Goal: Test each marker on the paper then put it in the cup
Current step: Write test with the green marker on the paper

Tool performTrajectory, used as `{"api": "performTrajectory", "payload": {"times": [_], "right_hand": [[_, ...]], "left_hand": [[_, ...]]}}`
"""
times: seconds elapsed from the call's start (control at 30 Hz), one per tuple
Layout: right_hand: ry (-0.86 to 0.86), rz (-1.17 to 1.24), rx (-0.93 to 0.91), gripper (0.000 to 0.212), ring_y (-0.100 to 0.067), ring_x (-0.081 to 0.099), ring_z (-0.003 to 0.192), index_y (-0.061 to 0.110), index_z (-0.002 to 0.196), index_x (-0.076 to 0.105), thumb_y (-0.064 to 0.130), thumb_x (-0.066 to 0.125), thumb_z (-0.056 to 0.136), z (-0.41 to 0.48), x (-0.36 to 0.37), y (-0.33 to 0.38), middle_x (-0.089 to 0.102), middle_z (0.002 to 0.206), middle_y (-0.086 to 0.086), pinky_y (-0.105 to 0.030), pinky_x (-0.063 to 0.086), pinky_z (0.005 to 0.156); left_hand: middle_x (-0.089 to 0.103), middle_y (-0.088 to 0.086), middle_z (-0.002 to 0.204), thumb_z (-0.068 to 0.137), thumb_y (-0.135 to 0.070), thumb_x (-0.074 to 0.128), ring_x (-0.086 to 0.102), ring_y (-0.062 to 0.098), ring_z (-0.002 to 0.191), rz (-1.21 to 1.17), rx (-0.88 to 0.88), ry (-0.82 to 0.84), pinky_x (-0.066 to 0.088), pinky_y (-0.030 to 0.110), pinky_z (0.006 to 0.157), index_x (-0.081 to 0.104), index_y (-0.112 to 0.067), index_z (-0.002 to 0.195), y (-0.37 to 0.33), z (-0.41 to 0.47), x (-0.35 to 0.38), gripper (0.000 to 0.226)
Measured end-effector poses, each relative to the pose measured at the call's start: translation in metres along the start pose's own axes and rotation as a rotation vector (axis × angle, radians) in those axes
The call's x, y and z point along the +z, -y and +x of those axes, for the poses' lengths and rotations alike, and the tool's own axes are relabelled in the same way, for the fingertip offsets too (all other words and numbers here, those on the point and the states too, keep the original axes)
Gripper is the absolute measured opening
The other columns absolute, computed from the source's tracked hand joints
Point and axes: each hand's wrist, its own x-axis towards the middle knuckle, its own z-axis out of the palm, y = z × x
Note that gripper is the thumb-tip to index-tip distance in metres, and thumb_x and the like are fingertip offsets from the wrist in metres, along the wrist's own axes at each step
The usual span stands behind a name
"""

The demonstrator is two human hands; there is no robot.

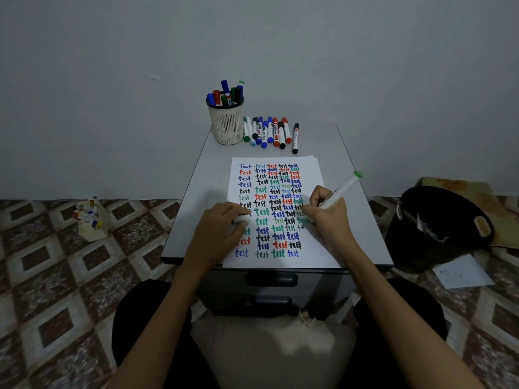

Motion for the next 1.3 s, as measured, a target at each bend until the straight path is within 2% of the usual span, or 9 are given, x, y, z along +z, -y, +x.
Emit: {"api": "performTrajectory", "payload": {"times": [0.17,0.3,0.43,0.73,0.87,0.97,1.1,1.3], "right_hand": [[0.024,0.005,-0.023,0.024,-0.002,0.047,0.052,0.002,0.070,0.046,-0.017,0.057,0.078,-0.0009,-0.0005,0.0002,0.042,0.062,-0.010,-0.018,0.047,0.052],[0.024,0.005,-0.012,0.032,-0.006,0.047,0.054,0.007,0.063,0.041,-0.017,0.058,0.077,0.0001,-0.0006,-0.0017,0.042,0.059,-0.006,-0.022,0.050,0.056],[-0.060,-0.017,-0.048,0.031,-0.004,0.043,0.051,0.007,0.064,0.041,-0.016,0.057,0.078,0.0007,-0.0013,-0.0019,0.040,0.061,-0.011,-0.014,0.044,0.050],[-0.004,-0.015,-0.045,0.032,0.001,0.044,0.048,0.007,0.063,0.042,-0.019,0.055,0.076,-0.0010,-0.0011,0.0010,0.039,0.058,-0.007,-0.014,0.045,0.050],[-0.072,0.001,-0.052,0.034,-0.001,0.043,0.049,0.008,0.062,0.041,-0.018,0.056,0.077,0.0002,-0.0019,-0.0010,0.038,0.059,-0.010,-0.013,0.043,0.049],[-0.061,-0.025,-0.046,0.031,-0.010,0.045,0.056,0.008,0.064,0.040,-0.015,0.056,0.079,0.0005,-0.0003,-0.0030,0.040,0.062,-0.012,-0.018,0.045,0.052],[-0.094,0.008,-0.042,0.032,-0.004,0.042,0.050,0.008,0.064,0.039,-0.016,0.054,0.079,0.0012,-0.0024,-0.0031,0.038,0.058,-0.007,-0.015,0.043,0.050],[-0.056,-0.027,-0.034,0.027,-0.011,0.041,0.056,0.005,0.066,0.041,-0.016,0.054,0.078,0.0018,-0.0012,-0.0052,0.037,0.063,-0.013,-0.017,0.044,0.052]], "left_hand": [[0.062,-0.004,0.104,0.090,-0.037,0.044,0.055,0.010,0.090,0.016,-0.008,0.001,0.044,0.028,0.080,0.059,-0.021,0.106,0.0000,-0.0003,0.0010,0.027],[0.062,-0.004,0.103,0.090,-0.034,0.046,0.055,0.011,0.089,0.014,-0.001,-0.005,0.045,0.030,0.079,0.059,-0.021,0.106,0.0001,0.0000,0.0010,0.024],[0.062,-0.004,0.103,0.090,-0.035,0.045,0.054,0.009,0.089,0.008,-0.005,-0.010,0.043,0.028,0.079,0.059,-0.021,0.106,-0.0013,-0.0001,-0.0003,0.025],[0.062,-0.003,0.103,0.090,-0.037,0.043,0.055,0.012,0.089,0.003,-0.016,0.001,0.044,0.030,0.079,0.060,-0.020,0.106,-0.0034,0.0002,-0.0014,0.029],[0.062,-0.003,0.103,0.090,-0.037,0.043,0.055,0.012,0.089,0.003,-0.019,0.002,0.044,0.031,0.079,0.060,-0.020,0.107,-0.0035,0.0001,-0.0017,0.029],[0.063,-0.003,0.104,0.090,-0.035,0.044,0.056,0.012,0.090,-0.002,-0.015,-0.002,0.045,0.031,0.079,0.060,-0.020,0.107,-0.0041,-0.0002,-0.0025,0.028],[0.063,-0.002,0.103,0.089,-0.035,0.044,0.057,0.013,0.089,-0.005,-0.012,-0.006,0.045,0.032,0.078,0.061,-0.020,0.106,-0.0049,0.0001,-0.0027,0.028],[0.063,-0.002,0.104,0.090,-0.035,0.045,0.057,0.013,0.089,-0.008,-0.011,-0.004,0.048,0.034,0.078,0.060,-0.020,0.106,-0.0044,-0.0005,-0.0020,0.026]]}}
